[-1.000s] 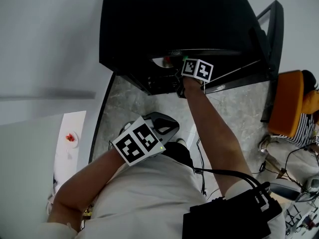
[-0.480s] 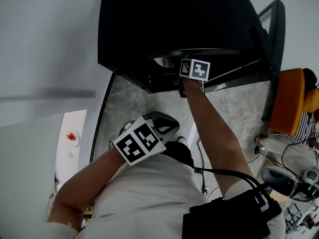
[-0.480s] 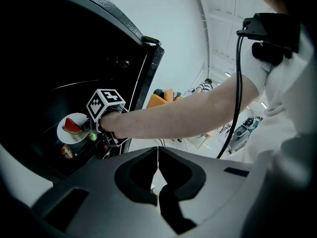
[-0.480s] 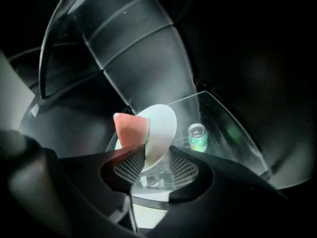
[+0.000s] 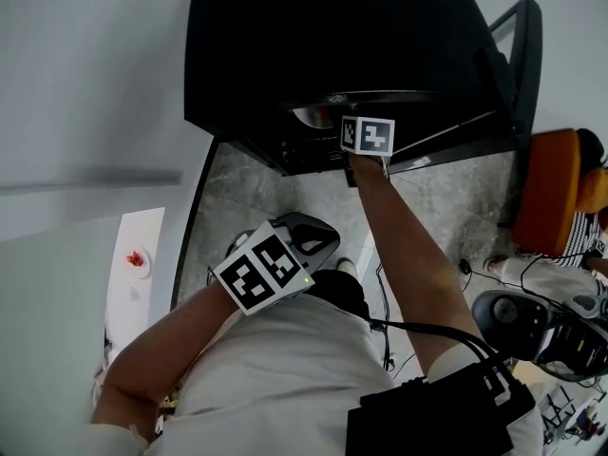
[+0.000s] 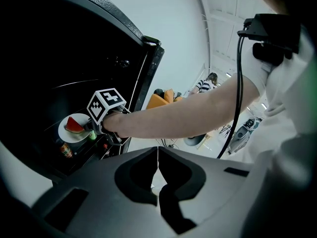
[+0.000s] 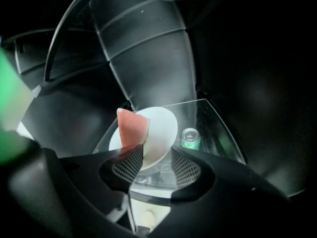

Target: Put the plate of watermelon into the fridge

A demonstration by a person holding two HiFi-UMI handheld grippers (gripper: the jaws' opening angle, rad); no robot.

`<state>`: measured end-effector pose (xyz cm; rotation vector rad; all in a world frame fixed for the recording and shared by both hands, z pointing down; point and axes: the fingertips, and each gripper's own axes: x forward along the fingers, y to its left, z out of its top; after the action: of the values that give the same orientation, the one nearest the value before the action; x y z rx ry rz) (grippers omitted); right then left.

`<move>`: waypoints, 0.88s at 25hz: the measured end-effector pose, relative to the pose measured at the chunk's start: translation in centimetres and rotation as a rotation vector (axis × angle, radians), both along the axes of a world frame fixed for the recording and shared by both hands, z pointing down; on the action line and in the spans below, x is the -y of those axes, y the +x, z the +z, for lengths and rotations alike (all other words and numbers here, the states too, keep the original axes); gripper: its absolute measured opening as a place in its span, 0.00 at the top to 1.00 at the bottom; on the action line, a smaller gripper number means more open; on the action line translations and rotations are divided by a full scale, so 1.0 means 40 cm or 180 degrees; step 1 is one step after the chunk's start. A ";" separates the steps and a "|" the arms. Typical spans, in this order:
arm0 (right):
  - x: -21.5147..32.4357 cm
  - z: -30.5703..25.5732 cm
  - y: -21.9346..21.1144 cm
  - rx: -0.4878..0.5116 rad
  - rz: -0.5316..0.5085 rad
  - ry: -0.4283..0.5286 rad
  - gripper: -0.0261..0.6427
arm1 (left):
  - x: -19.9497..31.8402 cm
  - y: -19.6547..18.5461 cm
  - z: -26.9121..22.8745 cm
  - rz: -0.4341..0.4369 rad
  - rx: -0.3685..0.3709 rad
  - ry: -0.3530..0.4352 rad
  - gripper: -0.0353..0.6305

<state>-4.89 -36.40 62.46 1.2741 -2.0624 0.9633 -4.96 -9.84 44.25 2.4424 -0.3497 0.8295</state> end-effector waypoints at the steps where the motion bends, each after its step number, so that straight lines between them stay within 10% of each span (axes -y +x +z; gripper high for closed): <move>1: -0.003 0.001 0.004 -0.0044 -0.0026 0.0005 0.70 | -0.001 0.001 -0.001 0.0001 0.0004 0.0001 0.93; 6: -0.003 -0.009 0.030 -0.0473 -0.0283 0.0223 0.69 | -0.003 0.012 -0.003 -0.0012 0.0004 -0.0012 0.93; 22: -0.206 -0.162 0.121 -0.0178 -0.0819 0.0230 0.69 | -0.062 0.136 -0.084 -0.0322 -0.0045 -0.0033 0.93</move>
<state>-0.07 -28.18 55.97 1.0254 -2.1690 0.7356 0.50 -7.36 40.91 2.3982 -0.4584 0.7686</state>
